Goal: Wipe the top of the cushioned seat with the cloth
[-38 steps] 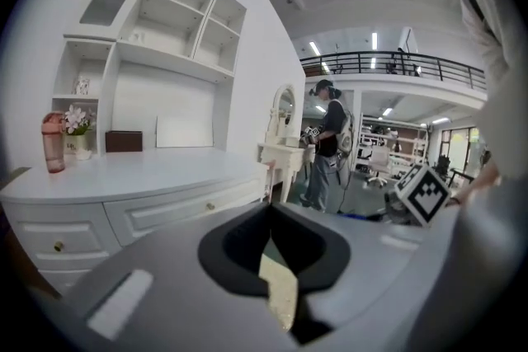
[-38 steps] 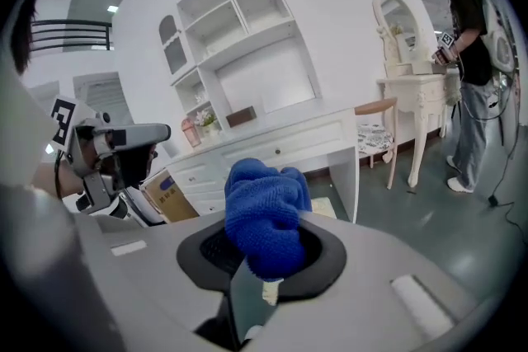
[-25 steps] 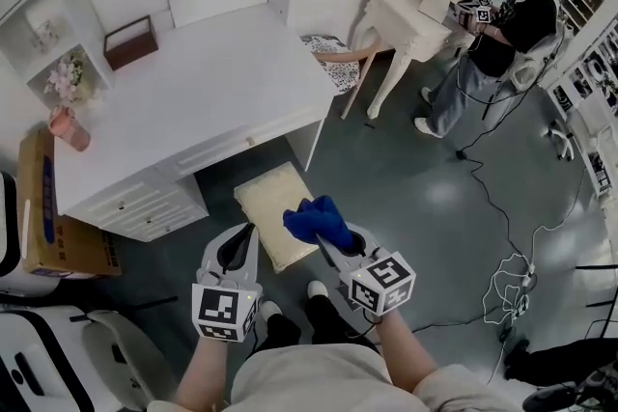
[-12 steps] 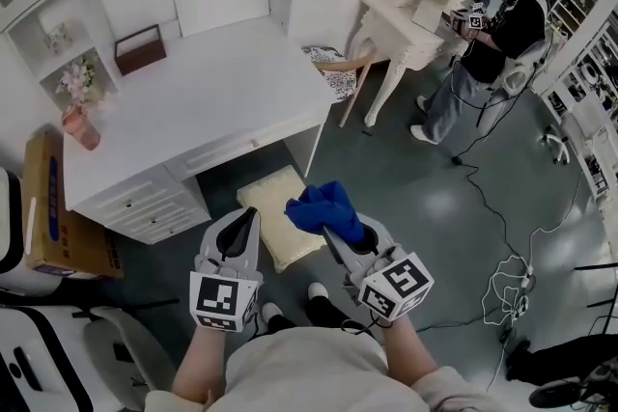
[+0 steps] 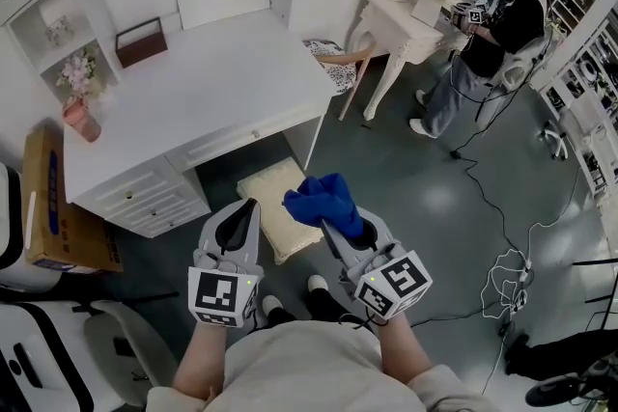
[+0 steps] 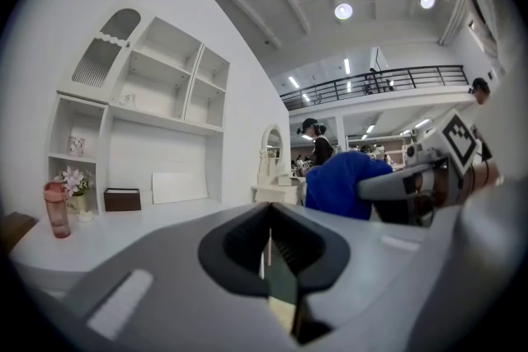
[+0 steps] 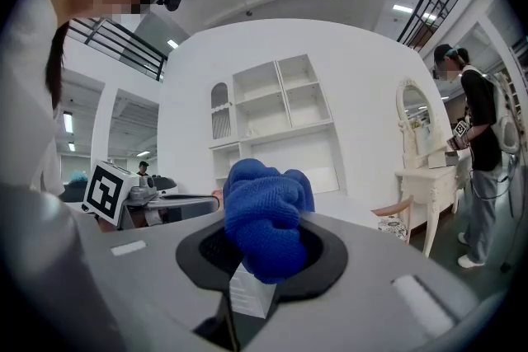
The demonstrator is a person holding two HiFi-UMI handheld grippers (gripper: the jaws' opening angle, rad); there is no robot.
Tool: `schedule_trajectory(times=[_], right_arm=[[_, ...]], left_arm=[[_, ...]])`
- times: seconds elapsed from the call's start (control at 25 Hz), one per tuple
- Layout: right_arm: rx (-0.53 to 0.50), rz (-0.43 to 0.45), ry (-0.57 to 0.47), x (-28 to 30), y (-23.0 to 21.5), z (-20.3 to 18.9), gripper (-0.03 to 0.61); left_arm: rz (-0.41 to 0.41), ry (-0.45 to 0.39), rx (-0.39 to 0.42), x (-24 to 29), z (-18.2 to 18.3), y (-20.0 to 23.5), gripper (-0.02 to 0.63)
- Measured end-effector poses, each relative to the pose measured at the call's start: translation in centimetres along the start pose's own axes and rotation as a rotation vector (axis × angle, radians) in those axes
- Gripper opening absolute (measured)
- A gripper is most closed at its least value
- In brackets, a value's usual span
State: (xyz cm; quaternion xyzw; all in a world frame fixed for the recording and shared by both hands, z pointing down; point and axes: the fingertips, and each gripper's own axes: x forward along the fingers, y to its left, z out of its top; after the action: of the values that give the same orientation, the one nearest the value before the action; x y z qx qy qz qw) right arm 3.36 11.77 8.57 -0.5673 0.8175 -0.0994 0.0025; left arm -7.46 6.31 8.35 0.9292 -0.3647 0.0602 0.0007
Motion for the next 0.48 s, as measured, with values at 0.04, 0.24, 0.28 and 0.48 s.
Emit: schedule_trajectory(times=[0.04,0.24,0.28,0.48], right_arm=[[-0.003,-0.001,-0.002,0.1,0.1,0.1,0.087],[-0.008,0.002,-0.021,0.2,0.9,0.8,0.087],[-0.01,0.003,-0.025,0.2,1.1,1.0,0.087],[-0.011,0.008,-0.037,0.3,1.9,1.2,0.087]], left_arm=[[0.001,-0.004,0.0,-0.1,0.0,0.0,0.0],[0.006,-0.014,-0.01,-0.7,0.3,0.1,0.0],[0.007,-0.014,-0.011,-0.9,0.3,0.2,0.002],[0.013,-0.02,-0.009,-1.6,0.2,0.5,0.001]])
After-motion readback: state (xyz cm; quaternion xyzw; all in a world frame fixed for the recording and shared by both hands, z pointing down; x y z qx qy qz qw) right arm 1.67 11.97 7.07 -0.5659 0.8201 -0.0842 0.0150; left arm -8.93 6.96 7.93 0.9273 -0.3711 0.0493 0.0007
